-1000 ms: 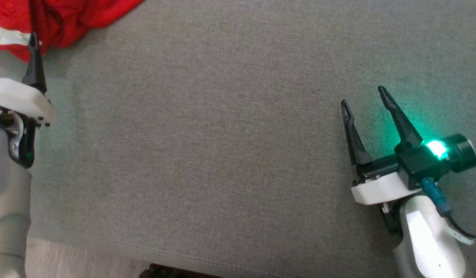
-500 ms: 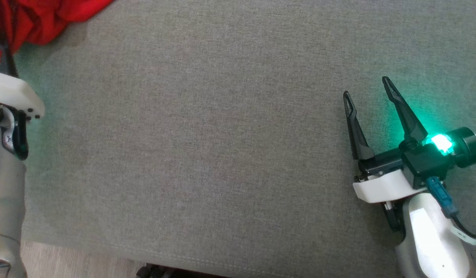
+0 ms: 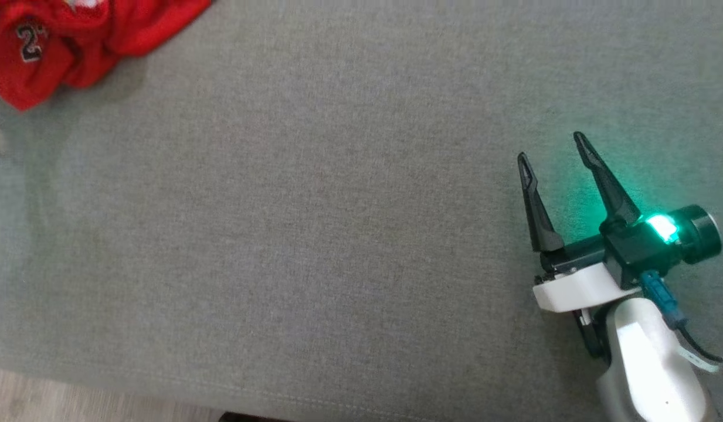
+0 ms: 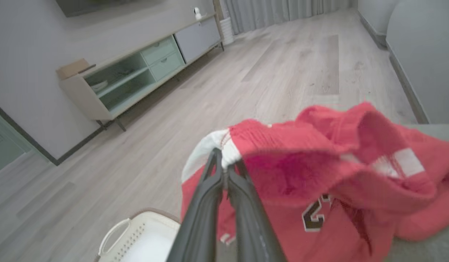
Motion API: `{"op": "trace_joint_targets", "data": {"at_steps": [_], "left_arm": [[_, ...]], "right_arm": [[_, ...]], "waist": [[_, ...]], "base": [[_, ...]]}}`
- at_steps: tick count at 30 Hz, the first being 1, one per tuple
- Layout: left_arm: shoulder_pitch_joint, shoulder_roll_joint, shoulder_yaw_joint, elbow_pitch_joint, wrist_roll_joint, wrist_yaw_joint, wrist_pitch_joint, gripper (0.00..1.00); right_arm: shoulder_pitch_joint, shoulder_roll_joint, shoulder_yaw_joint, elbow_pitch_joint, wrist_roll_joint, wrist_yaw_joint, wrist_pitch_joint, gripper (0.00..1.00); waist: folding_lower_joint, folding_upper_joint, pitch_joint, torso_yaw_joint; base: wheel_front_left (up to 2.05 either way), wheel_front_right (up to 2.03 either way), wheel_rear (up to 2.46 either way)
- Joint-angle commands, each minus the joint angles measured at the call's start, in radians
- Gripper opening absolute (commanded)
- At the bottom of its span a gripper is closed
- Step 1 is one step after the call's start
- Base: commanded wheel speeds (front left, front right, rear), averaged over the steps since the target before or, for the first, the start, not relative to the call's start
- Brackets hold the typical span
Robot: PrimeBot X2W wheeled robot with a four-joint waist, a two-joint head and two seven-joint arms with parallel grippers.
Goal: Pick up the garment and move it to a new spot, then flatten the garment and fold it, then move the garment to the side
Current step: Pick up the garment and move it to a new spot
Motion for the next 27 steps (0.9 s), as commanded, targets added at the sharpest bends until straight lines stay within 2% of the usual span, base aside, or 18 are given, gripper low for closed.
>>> {"op": "trace_joint_targets", "data": {"at_steps": [1,8,14,17,21,25,26,27], "left_arm": [[-0.044,0.087,0.029,-0.04,0.009,0.002,-0.016,0.0],[-0.107,0.138,-0.033,-0.145,0.058,-0.032,0.017,0.0],[-0.149,0.107,-0.116,-0.287,0.096,-0.06,0.123,0.0],[-0.154,0.062,-0.156,-0.361,0.099,-0.065,0.196,0.0],[-0.128,-0.05,-0.217,-0.455,0.075,-0.068,0.293,0.0],[-0.077,-0.168,-0.265,-0.494,0.048,-0.051,0.31,0.0],[-0.077,-0.168,-0.265,-0.494,0.048,-0.051,0.31,0.0],[-0.06,-0.203,-0.278,-0.497,0.039,-0.046,0.306,0.0]], "right_arm": [[-0.002,0.005,0.026,-0.02,0.011,-0.001,-0.012,1.0],[0.011,0.006,0.018,0.04,0.081,-0.001,-0.037,1.0],[0.028,0.006,0.015,0.09,0.138,-0.001,-0.047,1.0],[0.036,0.006,0.012,0.104,0.161,-0.001,-0.049,1.0],[0.038,0.006,0.014,0.098,0.189,-0.001,-0.049,1.0],[0.035,0.006,0.021,0.095,0.205,-0.001,-0.05,1.0],[0.035,0.006,0.021,0.095,0.205,-0.001,-0.05,1.0],[0.033,0.006,0.023,0.095,0.206,-0.001,-0.05,1.0]], "waist": [[0.0,0.0,-0.047,-0.008],[0.0,0.0,-0.179,-0.035],[0.0,0.0,-0.287,-0.096],[0.0,0.0,-0.326,-0.135],[0.0,0.0,-0.344,-0.205],[0.0,0.0,-0.325,-0.26],[0.0,0.0,-0.325,-0.26],[0.0,0.0,-0.316,-0.273]], "base": [[0.0,0.0,0.0],[0.0,0.0,0.0],[0.0,0.0,0.0],[0.0,0.0,0.0],[0.0,0.0,0.0],[0.0,0.0,0.0],[0.0,0.0,0.0],[0.0,0.0,0.0]]}}
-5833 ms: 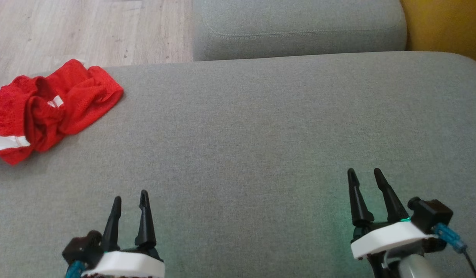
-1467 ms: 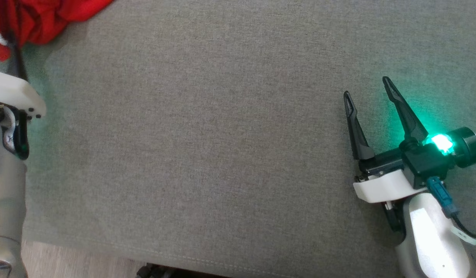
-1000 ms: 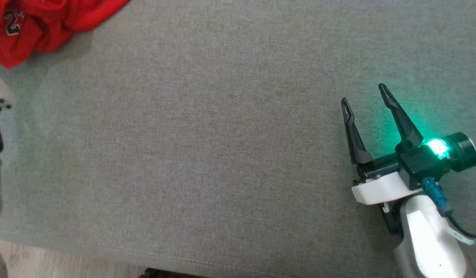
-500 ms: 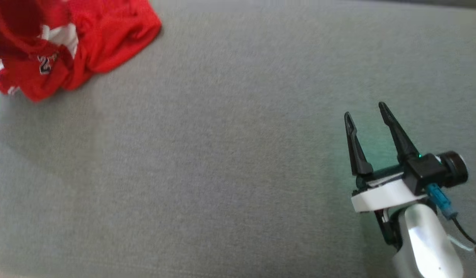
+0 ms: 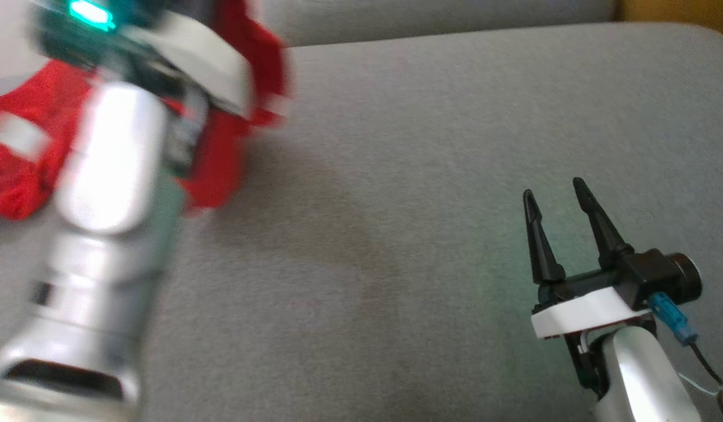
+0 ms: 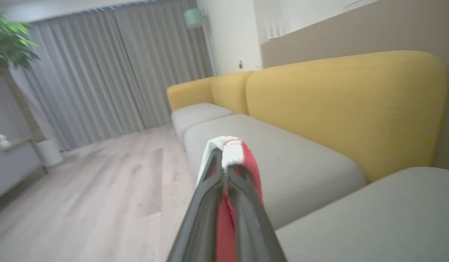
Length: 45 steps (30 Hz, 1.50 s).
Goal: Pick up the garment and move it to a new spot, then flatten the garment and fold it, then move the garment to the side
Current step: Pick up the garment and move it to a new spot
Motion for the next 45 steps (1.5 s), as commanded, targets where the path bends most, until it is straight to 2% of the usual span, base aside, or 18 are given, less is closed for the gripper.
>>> {"op": "trace_joint_targets", "data": {"at_steps": [1,2,5,10,15,16,17,23,29,35,39,45], "left_arm": [[-0.007,-0.005,0.013,-0.035,-0.013,0.011,-0.011,0.0],[0.025,-0.074,-0.015,-0.022,-0.028,0.017,-0.027,0.0],[0.064,-0.134,-0.071,0.022,-0.043,0.021,-0.063,0.0],[0.116,-0.159,-0.211,0.089,-0.108,0.035,-0.118,0.0],[0.142,-0.159,-0.386,0.111,-0.219,0.087,-0.164,0.0],[0.145,-0.16,-0.415,0.113,-0.24,0.097,-0.175,0.27],[0.149,-0.16,-0.441,0.115,-0.264,0.104,-0.183,1.0],[0.137,-0.16,-0.556,0.125,-0.372,0.135,-0.223,1.0],[0.136,-0.16,-0.597,0.141,-0.432,0.144,-0.306,1.0],[0.176,-0.152,-0.564,0.169,-0.453,0.15,-0.389,1.0],[0.24,-0.112,-0.513,0.138,-0.45,0.163,-0.407,1.0],[0.377,-0.05,-0.409,0.019,-0.416,0.198,-0.409,1.0]], "right_arm": [[-0.023,0.001,0.03,-0.034,0.008,-0.001,-0.011,1.0],[-0.032,0.001,0.041,-0.033,0.01,-0.001,-0.011,1.0],[-0.051,0.001,0.058,-0.033,0.02,-0.001,-0.011,1.0],[-0.079,0.001,0.078,-0.026,0.033,-0.001,-0.011,1.0],[-0.09,0.001,0.085,-0.012,0.041,-0.001,-0.011,1.0],[-0.091,0.001,0.085,-0.009,0.042,-0.001,-0.011,1.0],[-0.091,0.001,0.084,-0.007,0.042,-0.001,-0.011,1.0],[-0.085,0.001,0.065,0.004,0.034,-0.001,-0.011,1.0],[-0.067,0.001,0.041,0.012,0.018,-0.001,-0.011,1.0],[-0.044,0.001,0.017,0.014,-0.003,-0.001,-0.011,1.0],[-0.021,0.001,-0.01,0.013,-0.016,-0.001,-0.011,1.0],[0.018,0.001,-0.038,0.015,-0.022,-0.001,-0.011,1.0]], "waist": [[0.0001,-0.0001,0.023,-0.046],[0.0001,-0.0001,0.048,-0.073],[0.0001,-0.0001,0.085,-0.115],[0.0001,-0.0001,0.137,-0.172],[0.0001,-0.0001,0.161,-0.194],[0.0001,-0.0001,0.163,-0.194],[0.0001,-0.0001,0.164,-0.193],[0.0001,-0.0001,0.15,-0.159],[0.0001,-0.0001,0.112,-0.108],[0.0001,-0.0001,0.05,-0.067],[0.0001,-0.0001,0.002,-0.037],[0.0001,-0.0001,-0.05,-0.001]], "base": [[0.0,0.0,0.0],[0.0,0.0,0.0],[0.0,0.0,0.0],[0.0,0.0,0.0],[0.0,0.0,0.0],[0.0,0.0,0.0],[0.0,0.0,0.0],[0.0,0.0,0.0],[0.0,0.0,0.0],[0.0,0.0,0.0],[0.0,0.0,0.0],[0.0,0.0,0.0]]}}
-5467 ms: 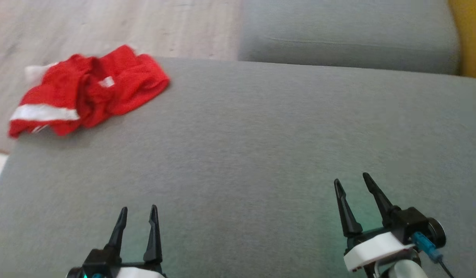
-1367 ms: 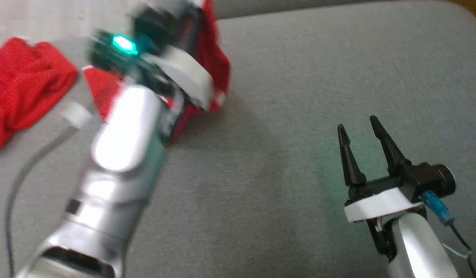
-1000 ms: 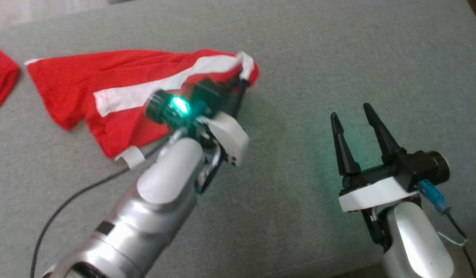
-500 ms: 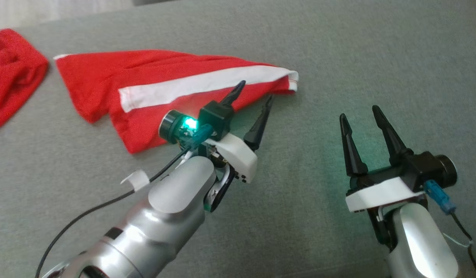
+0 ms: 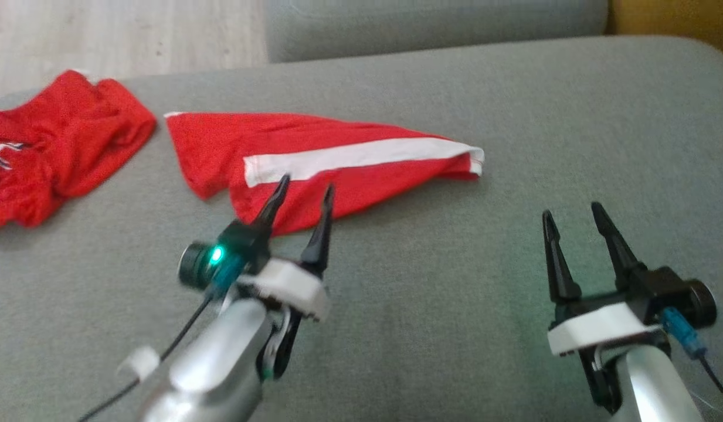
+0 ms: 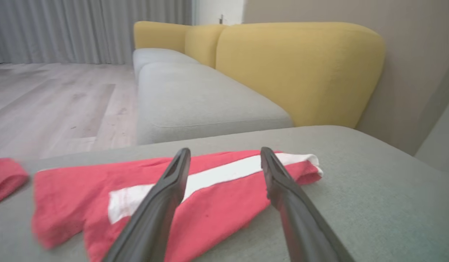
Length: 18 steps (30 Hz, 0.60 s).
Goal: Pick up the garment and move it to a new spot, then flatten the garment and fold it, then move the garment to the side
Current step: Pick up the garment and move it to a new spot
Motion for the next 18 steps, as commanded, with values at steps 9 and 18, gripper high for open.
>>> {"op": "trace_joint_targets", "data": {"at_steps": [9,18], "left_arm": [[0.252,0.086,0.219,-0.214,0.057,0.063,-0.012,1.0],[0.489,0.083,0.378,-0.356,0.099,0.081,-0.012,1.0]], "right_arm": [[0.045,-0.002,0.022,-0.031,0.005,-0.001,-0.011,1.0],[0.08,-0.002,0.016,-0.026,0.018,-0.001,-0.011,1.0]], "waist": [[0.0002,-0.0001,-0.074,0.05],[0.0002,-0.0001,-0.093,0.061]], "base": [[0.0,0.0,0.0],[0.0,0.0,0.0]]}}
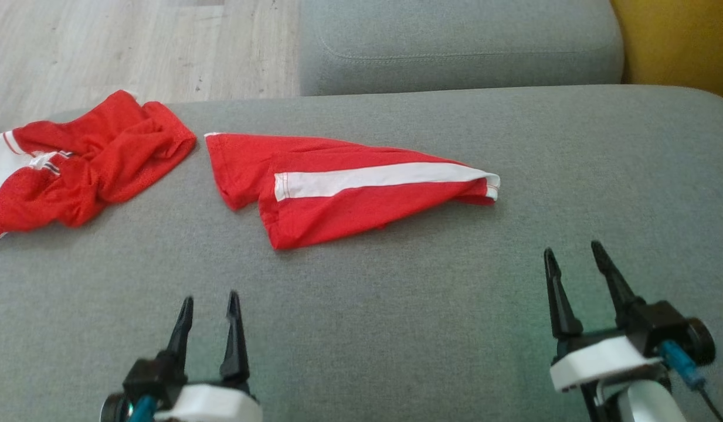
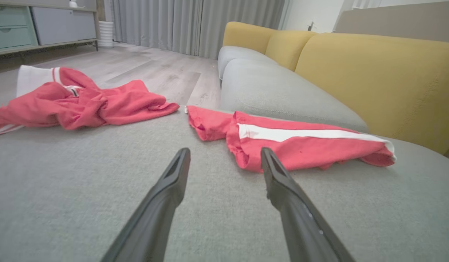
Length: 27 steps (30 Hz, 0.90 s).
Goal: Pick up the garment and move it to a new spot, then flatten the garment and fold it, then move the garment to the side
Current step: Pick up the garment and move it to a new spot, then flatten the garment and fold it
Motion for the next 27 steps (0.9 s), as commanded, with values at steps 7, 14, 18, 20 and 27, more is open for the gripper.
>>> {"op": "trace_joint_targets", "data": {"at_steps": [7,14,18,20,27], "left_arm": [[0.011,-0.018,0.084,-0.031,0.046,-0.031,-0.009,1.0],[0.009,-0.038,0.102,-0.016,0.071,-0.052,-0.009,1.0],[0.006,-0.044,0.109,-0.01,0.082,-0.06,-0.009,1.0],[0.005,-0.047,0.111,-0.006,0.086,-0.063,-0.009,1.0],[0.0,-0.054,0.116,0.003,0.095,-0.07,-0.009,1.0]], "right_arm": [[0.006,-0.003,0.026,-0.015,0.013,-0.001,-0.011,1.0],[-0.001,-0.003,0.027,-0.007,0.017,-0.001,-0.011,1.0],[-0.005,-0.003,0.026,-0.005,0.017,-0.001,-0.011,1.0],[-0.006,-0.003,0.025,-0.005,0.017,-0.001,-0.011,1.0],[-0.011,-0.003,0.023,-0.006,0.016,-0.001,-0.011,1.0]], "waist": [[0.0001,-0.0001,-0.002,0.008],[0.0001,-0.0001,0.003,0.007],[0.0001,-0.0001,0.008,0.006],[0.0001,-0.0001,0.01,0.006],[0.0001,-0.0001,0.02,0.005]], "base": [[0.0,0.0,0.0],[0.0,0.0,0.0],[0.0,0.0,0.0],[0.0,0.0,0.0],[0.0,0.0,0.0]]}}
